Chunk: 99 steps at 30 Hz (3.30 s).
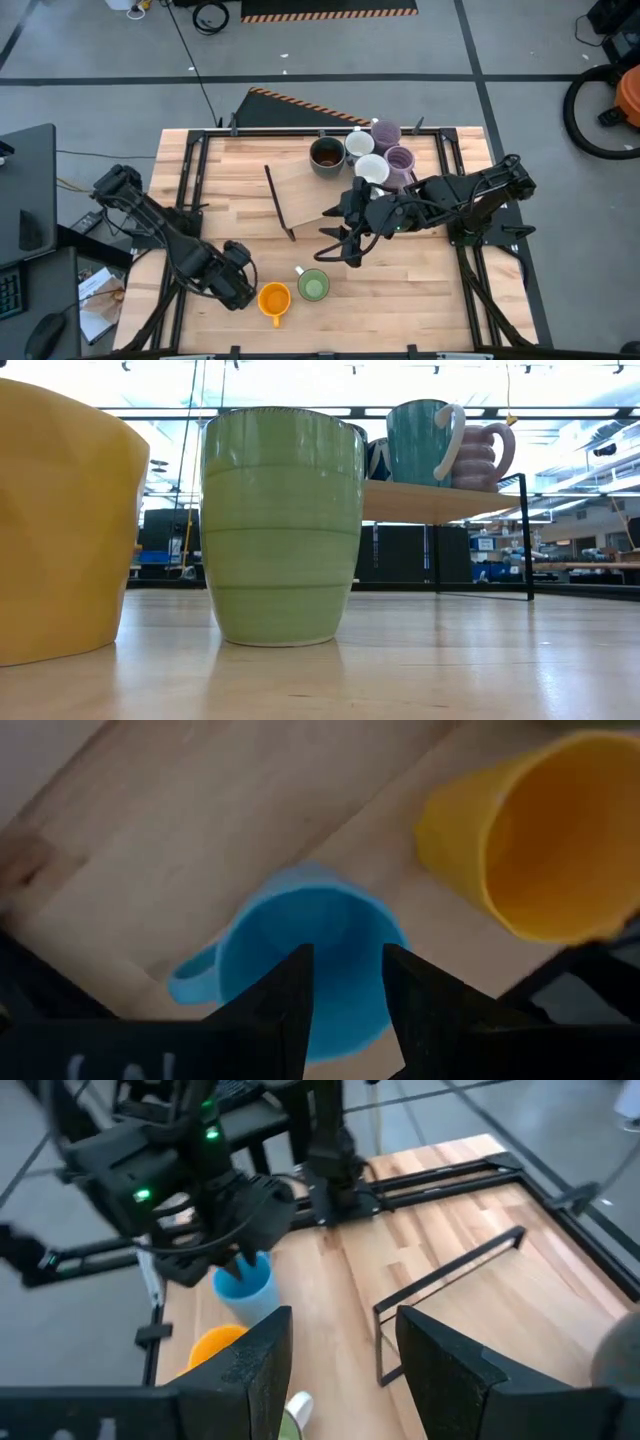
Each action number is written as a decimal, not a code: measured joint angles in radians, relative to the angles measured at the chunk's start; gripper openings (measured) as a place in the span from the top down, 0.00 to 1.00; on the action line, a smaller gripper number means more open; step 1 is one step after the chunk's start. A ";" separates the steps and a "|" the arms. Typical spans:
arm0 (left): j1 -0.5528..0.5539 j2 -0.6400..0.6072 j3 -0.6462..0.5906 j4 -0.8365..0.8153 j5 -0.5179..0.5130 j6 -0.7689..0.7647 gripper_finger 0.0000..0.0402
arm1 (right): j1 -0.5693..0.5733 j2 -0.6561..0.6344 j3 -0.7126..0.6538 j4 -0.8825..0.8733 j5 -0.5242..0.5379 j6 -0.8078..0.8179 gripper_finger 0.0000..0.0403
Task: Place coffee mugs
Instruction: Put the blue mug on the shelf
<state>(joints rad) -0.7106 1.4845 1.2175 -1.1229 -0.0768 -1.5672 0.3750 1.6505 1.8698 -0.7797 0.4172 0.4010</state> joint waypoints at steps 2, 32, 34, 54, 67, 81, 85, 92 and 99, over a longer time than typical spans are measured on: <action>0.001 0.020 0.000 0.005 0.008 -0.051 0.68 | -0.005 0.000 0.000 -0.001 -0.042 -0.031 0.54; 0.007 0.267 0.001 0.130 0.046 -0.370 0.69 | -0.003 0.000 0.000 0.000 -0.308 -0.300 0.54; 0.007 0.276 0.001 0.132 0.054 -0.361 0.69 | -0.002 0.000 0.000 0.000 -0.308 -0.300 0.54; 0.007 0.257 0.000 0.131 0.080 -0.166 0.94 | -0.002 0.000 0.000 0.046 -0.272 -0.263 0.54; 0.127 0.072 0.212 -0.188 -0.009 0.080 0.94 | -0.005 0.000 0.000 0.043 -0.273 -0.272 0.54; 0.456 0.032 0.605 -0.450 -0.242 0.559 0.94 | -0.017 -0.001 0.000 -0.008 -0.284 -0.343 0.54; 0.574 0.034 0.665 -0.447 -0.252 0.776 0.94 | -0.045 -0.001 0.000 -0.010 -0.265 -0.344 0.54; 0.804 0.044 0.681 -0.382 -0.105 1.182 0.94 | -0.129 -0.001 0.000 -0.007 -0.141 -0.315 0.54; 0.974 0.118 0.680 -0.314 0.075 1.438 0.94 | -0.212 -0.002 0.000 -0.005 -0.100 -0.203 0.54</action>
<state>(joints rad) 0.2639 1.6021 1.8973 -1.4372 -0.0017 -0.1288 0.1628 1.6482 1.8698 -0.7845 0.3171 0.1983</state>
